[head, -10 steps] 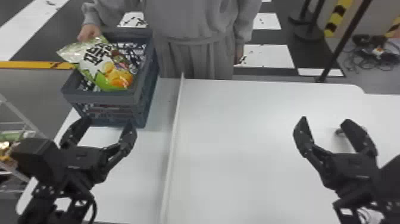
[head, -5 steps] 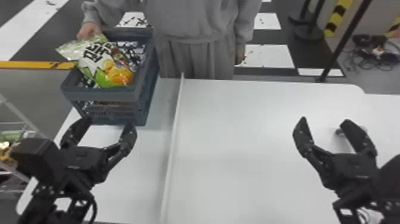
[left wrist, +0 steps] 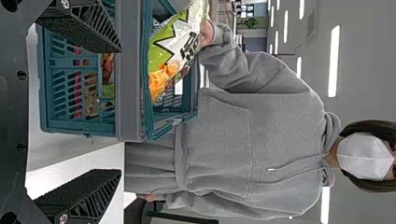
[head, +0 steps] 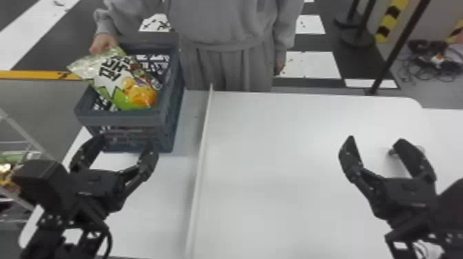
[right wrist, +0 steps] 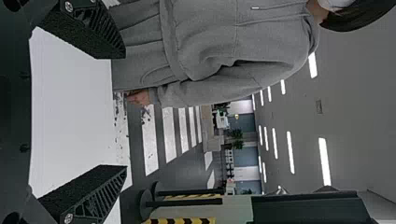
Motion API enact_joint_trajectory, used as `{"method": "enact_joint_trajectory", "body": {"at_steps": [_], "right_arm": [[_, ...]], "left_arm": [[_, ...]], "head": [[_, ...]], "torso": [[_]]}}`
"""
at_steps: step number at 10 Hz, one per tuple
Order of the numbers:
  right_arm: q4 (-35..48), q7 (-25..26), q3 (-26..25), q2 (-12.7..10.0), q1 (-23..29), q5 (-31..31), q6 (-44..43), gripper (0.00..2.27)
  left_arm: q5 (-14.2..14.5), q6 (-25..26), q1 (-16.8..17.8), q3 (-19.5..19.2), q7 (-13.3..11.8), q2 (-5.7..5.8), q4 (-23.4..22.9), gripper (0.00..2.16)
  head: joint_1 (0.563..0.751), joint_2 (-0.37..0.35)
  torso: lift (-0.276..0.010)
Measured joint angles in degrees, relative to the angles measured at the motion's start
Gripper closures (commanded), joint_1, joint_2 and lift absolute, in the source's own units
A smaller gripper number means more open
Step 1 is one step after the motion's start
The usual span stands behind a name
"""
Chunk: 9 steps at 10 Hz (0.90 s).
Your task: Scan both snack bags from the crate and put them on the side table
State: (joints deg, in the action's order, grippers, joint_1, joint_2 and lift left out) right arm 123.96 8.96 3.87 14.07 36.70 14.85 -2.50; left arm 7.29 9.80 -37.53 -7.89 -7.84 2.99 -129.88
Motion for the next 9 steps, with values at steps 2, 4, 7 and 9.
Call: {"method": "enact_joint_trajectory", "body": {"at_steps": [2,4,7,9], "right_arm": [[0.06,0.0,0.0,0.07,0.03,0.0,0.0,0.08],[0.2,0.0,-0.06,0.04,0.04,0.0,0.0,0.08],[0.27,0.0,-0.09,0.0,0.04,0.0,0.0,0.08],[0.48,0.0,-0.09,-0.01,0.15,0.0,0.03,0.08]], "left_arm": [[0.0,0.0,0.0,0.04,-0.05,0.0,-0.01,0.08],[0.0,0.0,0.0,0.05,-0.04,0.0,-0.01,0.08],[0.02,0.0,0.0,0.04,-0.04,0.0,-0.11,0.08],[0.15,0.0,-0.03,0.01,-0.06,0.0,-0.09,0.08]], "head": [[0.695,0.043],[0.695,0.043],[0.695,0.042],[0.695,0.043]], "torso": [[-0.087],[-0.087],[-0.087],[-0.087]]}}
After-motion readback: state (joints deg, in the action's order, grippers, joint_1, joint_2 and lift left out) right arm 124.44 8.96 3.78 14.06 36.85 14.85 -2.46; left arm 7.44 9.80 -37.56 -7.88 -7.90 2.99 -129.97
